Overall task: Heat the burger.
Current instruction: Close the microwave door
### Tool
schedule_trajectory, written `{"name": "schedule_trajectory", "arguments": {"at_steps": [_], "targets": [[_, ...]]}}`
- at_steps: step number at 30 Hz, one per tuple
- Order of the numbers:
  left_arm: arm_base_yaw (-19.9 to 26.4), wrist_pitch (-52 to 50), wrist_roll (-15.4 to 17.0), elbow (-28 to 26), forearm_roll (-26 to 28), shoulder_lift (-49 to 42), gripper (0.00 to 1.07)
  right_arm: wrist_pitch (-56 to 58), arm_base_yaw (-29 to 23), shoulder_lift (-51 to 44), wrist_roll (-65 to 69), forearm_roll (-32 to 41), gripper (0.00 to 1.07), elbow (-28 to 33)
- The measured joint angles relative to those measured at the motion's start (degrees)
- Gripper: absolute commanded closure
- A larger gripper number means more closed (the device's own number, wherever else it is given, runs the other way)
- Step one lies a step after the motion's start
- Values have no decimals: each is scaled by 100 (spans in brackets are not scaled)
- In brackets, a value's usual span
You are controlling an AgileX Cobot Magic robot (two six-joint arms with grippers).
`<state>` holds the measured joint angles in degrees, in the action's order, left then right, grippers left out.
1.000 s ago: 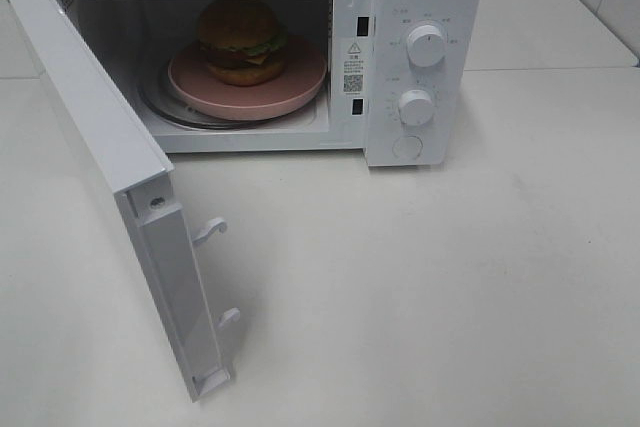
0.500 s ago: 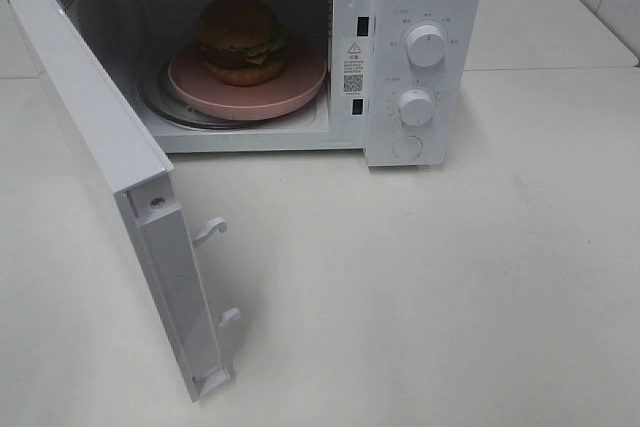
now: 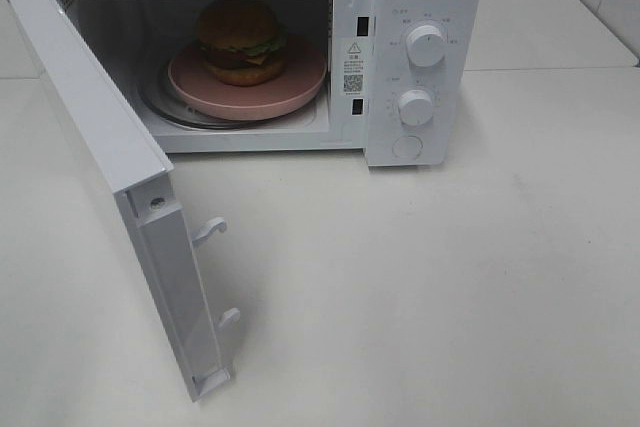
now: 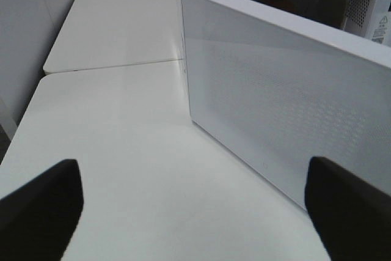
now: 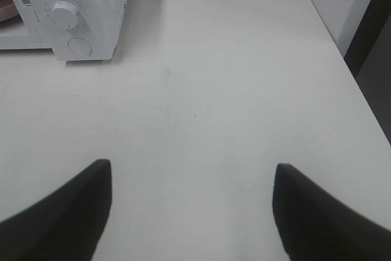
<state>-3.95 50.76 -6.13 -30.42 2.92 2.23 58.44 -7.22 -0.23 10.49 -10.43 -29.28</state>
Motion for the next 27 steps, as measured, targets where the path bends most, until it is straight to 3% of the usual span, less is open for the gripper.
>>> {"name": "schedule_trajectory", "arguments": {"at_steps": [1, 2, 3, 6, 7, 8, 9, 11, 17, 19, 27], "targets": [[0, 0, 0, 0, 0, 0, 31, 0, 0, 0, 0, 0, 37, 0], [0, -103, 6, 0, 0, 63, 38, 0, 0, 0, 0, 0, 37, 0], [0, -338, 23, 0, 11, 252, 53, 0, 0, 0, 0, 0, 37, 0], [0, -453, 23, 0, 17, 350, 61, 0, 0, 0, 0, 0, 37, 0], [0, -642, 23, 0, 63, 550, 77, 0, 0, 0, 0, 0, 37, 0], [0, -745, 23, 0, 74, 665, 83, 0, 0, 0, 0, 0, 37, 0], [0, -745, 23, 0, 74, 665, 83, 0, 0, 0, 0, 0, 37, 0], [0, -1106, 23, 0, 103, 1066, 104, 0, 0, 0, 0, 0, 37, 0], [0, -1925, 23, 46, 115, 1828, 107, 0, 0, 0, 0, 0, 37, 0], [0, -2733, 23, 258, 115, 2338, 107, 0, 0, 0, 0, 0, 37, 0], [0, -4744, 23, 922, 120, 2985, 107, 0, 0, 0, 0, 0, 37, 0]]}}
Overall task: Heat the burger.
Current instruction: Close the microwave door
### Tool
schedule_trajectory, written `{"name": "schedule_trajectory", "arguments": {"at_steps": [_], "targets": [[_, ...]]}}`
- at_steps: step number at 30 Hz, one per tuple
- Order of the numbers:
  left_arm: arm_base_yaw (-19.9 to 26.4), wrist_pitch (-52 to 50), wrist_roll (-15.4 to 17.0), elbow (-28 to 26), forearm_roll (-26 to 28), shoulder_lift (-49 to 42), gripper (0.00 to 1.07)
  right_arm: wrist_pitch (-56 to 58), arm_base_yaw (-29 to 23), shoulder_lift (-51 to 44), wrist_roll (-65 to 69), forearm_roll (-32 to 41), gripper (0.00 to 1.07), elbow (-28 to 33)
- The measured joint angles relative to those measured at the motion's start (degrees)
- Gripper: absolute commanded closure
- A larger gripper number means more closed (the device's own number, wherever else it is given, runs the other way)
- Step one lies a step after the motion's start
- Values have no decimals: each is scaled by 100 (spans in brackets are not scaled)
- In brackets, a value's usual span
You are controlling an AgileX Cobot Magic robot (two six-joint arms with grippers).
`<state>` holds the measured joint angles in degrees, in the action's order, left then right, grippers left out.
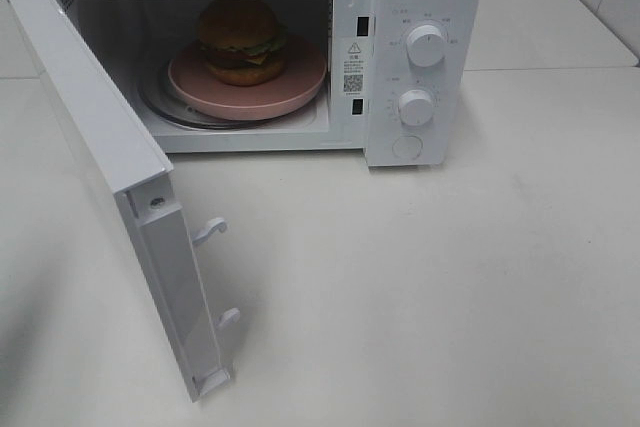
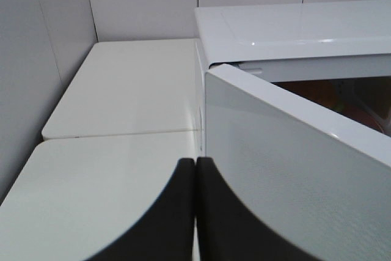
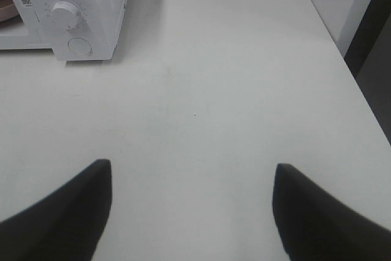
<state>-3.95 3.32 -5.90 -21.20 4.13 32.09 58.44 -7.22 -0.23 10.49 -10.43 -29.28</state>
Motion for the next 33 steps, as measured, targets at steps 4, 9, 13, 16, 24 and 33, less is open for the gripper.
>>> {"name": "schedule_trajectory", "arguments": {"at_steps": [4, 9, 13, 16, 24, 33], "targets": [[0, -1117, 0, 378, 6, 401, 107, 0, 0, 0, 0, 0, 37, 0], [0, -2200, 0, 590, 11, 1169, 107, 0, 0, 0, 0, 0, 37, 0], [0, -2681, 0, 607, 11, 1644, 107, 0, 0, 0, 0, 0, 37, 0], [0, -3163, 40, 607, -11, 2137, 107, 0, 0, 0, 0, 0, 37, 0], [0, -4039, 401, 607, -458, 3329, 107, 0, 0, 0, 0, 0, 37, 0], [0, -4956, 917, 573, -1616, 4566, 107, 0, 0, 0, 0, 0, 37, 0]]}}
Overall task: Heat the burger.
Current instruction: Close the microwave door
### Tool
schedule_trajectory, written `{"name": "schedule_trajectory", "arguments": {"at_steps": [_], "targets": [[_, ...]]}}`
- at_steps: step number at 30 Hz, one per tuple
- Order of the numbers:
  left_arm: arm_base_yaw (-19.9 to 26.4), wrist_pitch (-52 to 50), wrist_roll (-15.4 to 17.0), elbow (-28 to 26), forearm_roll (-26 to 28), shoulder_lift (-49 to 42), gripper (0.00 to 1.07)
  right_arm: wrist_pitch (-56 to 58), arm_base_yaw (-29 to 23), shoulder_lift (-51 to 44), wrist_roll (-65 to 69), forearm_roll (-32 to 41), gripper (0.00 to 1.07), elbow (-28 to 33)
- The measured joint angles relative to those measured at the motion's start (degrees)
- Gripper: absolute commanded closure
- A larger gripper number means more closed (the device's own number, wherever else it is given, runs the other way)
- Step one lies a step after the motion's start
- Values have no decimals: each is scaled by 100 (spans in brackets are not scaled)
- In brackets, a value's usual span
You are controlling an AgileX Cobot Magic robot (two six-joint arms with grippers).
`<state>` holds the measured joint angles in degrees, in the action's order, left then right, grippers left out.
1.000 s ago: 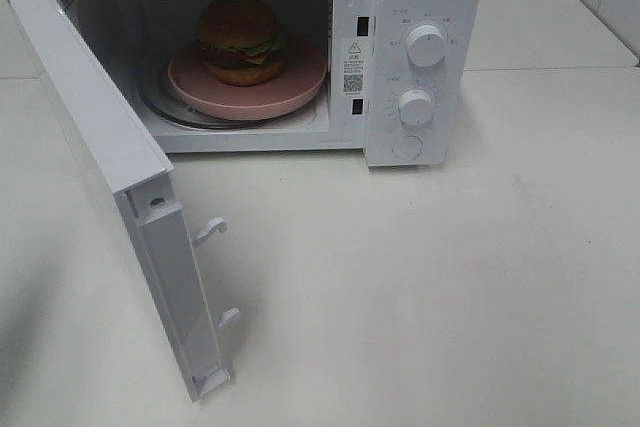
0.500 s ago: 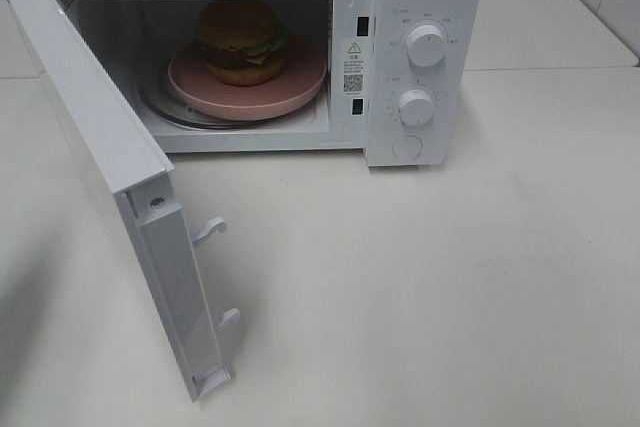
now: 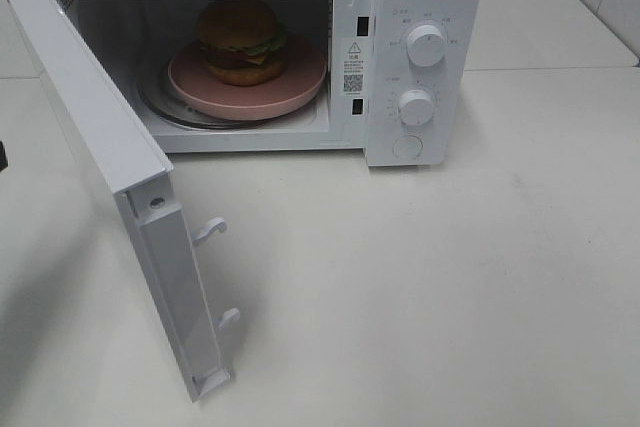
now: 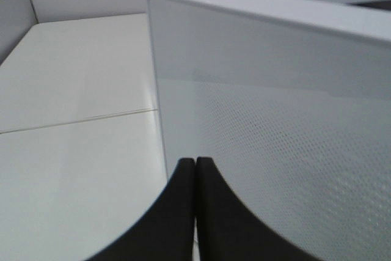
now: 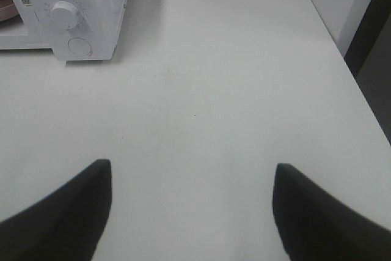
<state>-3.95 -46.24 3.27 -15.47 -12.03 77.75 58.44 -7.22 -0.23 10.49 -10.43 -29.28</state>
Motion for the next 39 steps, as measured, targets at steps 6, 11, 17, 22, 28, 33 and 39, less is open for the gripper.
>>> {"name": "schedule_trajectory", "arguments": {"at_steps": [6, 11, 17, 22, 28, 33, 39], "targets": [[0, -63, 160, -350, -527, 481, 107, 0, 0, 0, 0, 0, 37, 0], [0, -138, 355, -625, -991, 756, 107, 0, 0, 0, 0, 0, 37, 0], [0, -642, 630, -665, -1077, 1140, 107, 0, 0, 0, 0, 0, 37, 0], [-29, -819, 739, -751, -1077, 1455, 107, 0, 0, 0, 0, 0, 37, 0], [-223, -773, 739, -945, -991, 1633, 107, 0, 0, 0, 0, 0, 37, 0], [-647, -791, 716, -1415, -1094, 1977, 107, 0, 0, 0, 0, 0, 37, 0], [-831, -791, 716, -1679, -1071, 2177, 107, 0, 0, 0, 0, 0, 37, 0]]}}
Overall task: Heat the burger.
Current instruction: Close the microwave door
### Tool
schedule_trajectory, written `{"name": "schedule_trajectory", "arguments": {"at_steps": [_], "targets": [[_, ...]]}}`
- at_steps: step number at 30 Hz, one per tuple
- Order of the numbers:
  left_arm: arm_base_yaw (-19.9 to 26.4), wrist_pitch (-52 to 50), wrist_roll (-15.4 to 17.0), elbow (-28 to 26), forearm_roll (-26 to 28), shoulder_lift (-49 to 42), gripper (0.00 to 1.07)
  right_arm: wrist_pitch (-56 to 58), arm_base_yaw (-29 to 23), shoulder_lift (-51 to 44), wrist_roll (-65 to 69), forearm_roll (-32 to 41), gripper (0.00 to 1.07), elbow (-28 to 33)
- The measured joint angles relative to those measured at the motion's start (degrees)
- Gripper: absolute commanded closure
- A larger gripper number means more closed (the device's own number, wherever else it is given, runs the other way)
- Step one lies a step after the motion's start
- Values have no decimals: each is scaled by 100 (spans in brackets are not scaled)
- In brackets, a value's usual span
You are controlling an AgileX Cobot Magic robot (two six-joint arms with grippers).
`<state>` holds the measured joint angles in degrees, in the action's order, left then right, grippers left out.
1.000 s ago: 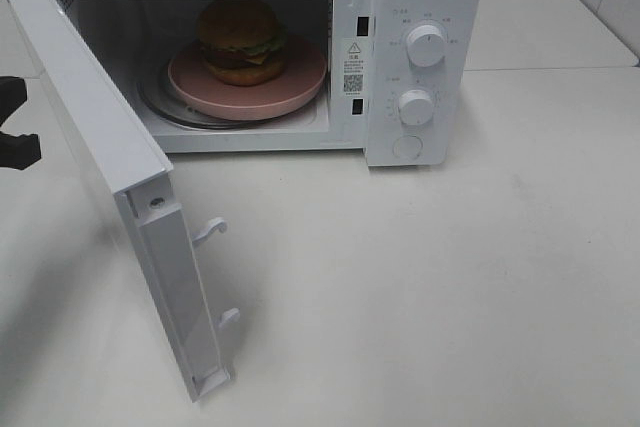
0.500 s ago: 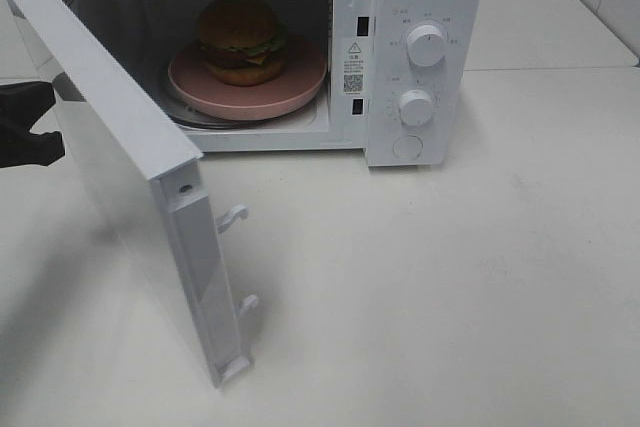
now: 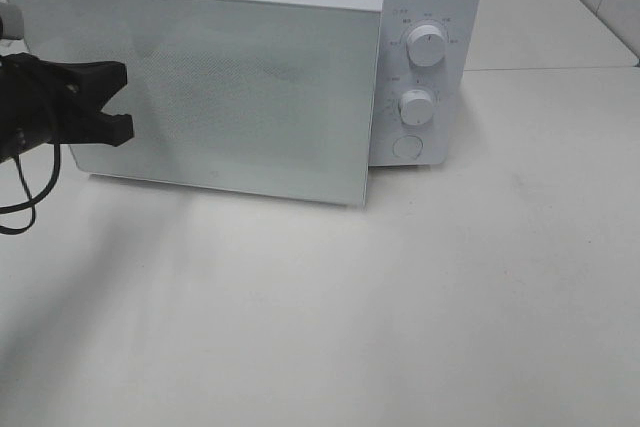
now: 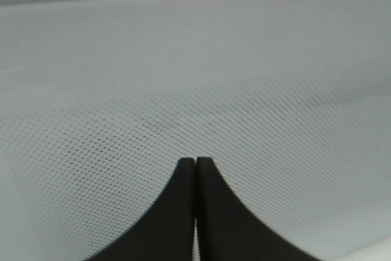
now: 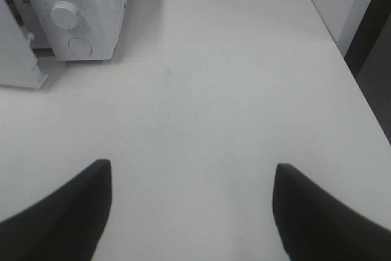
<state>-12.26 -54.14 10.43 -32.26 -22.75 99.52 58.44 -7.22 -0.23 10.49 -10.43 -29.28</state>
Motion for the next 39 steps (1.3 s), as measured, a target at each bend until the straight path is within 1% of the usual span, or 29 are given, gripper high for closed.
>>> {"name": "schedule_trajectory", "arguments": {"at_steps": [1, 3, 5, 6, 8, 11, 13, 15, 16, 17, 19, 23, 24, 27, 29, 30, 31, 33, 34, 35, 36, 37, 39], "targets": [[-120, 34, 0, -143, 52, 92, 107, 0, 0, 0, 0, 0, 37, 0], [-166, 52, 0, -206, 74, 132, 107, 0, 0, 0, 0, 0, 37, 0], [-355, 172, 0, -476, 149, 350, 107, 0, 0, 0, 0, 0, 37, 0], [-355, 172, 0, -476, 149, 350, 107, 0, 0, 0, 0, 0, 37, 0], [-487, 201, 0, -670, 160, 476, 107, 0, 0, 0, 0, 0, 37, 0], [-521, 223, -6, -710, 155, 498, 107, 0, 0, 0, 0, 0, 37, 0], [-653, 309, -6, -1031, 223, 688, 107, 0, 0, 0, 0, 0, 37, 0], [-682, 350, -6, -1100, 252, 722, 107, 0, 0, 0, 0, 0, 37, 0], [-762, 470, 0, -1238, 195, 791, 107, 0, 0, 0, 0, 0, 37, 0], [-762, 470, 0, -1238, 195, 791, 107, 0, 0, 0, 0, 0, 37, 0], [-911, 550, 0, -1432, 92, 905, 107, 0, 0, 0, 0, 0, 37, 0], [-1054, 602, 0, -1639, -34, 1037, 107, 0, 0, 0, 0, 0, 37, 0], [-1163, 682, 0, -1793, -109, 1123, 107, 0, 0, 0, 0, 0, 37, 0], [-1261, 779, 0, -1954, -138, 1209, 107, 0, 0, 0, 0, 0, 37, 0], [-1392, 894, -6, -2206, -138, 1364, 107, 0, 0, 0, 0, 0, 37, 0], [-1392, 894, -6, -2206, -138, 1364, 107, 0, 0, 0, 0, 0, 37, 0], [-1478, 905, -6, -2372, -160, 1461, 107, 0, 0, 0, 0, 0, 37, 0], [-1518, 905, -6, -2441, -189, 1495, 107, 0, 0, 0, 0, 0, 37, 0], [-1599, 1008, 0, -2607, -92, 1593, 107, 0, 0, 0, 0, 0, 37, 0], [-1599, 1008, 0, -2607, -92, 1593, 107, 0, 0, 0, 0, 0, 37, 0], [-1650, 1129, 29, -2773, 46, 1673, 107, 0, 0, 0, 0, 0, 37, 0], [-1650, 1129, 29, -2773, 46, 1673, 107, 0, 0, 0, 0, 0, 37, 0], [-1782, 1238, 86, -2985, 69, 1799, 107, 0, 0, 0, 0, 0, 37, 0]]}}
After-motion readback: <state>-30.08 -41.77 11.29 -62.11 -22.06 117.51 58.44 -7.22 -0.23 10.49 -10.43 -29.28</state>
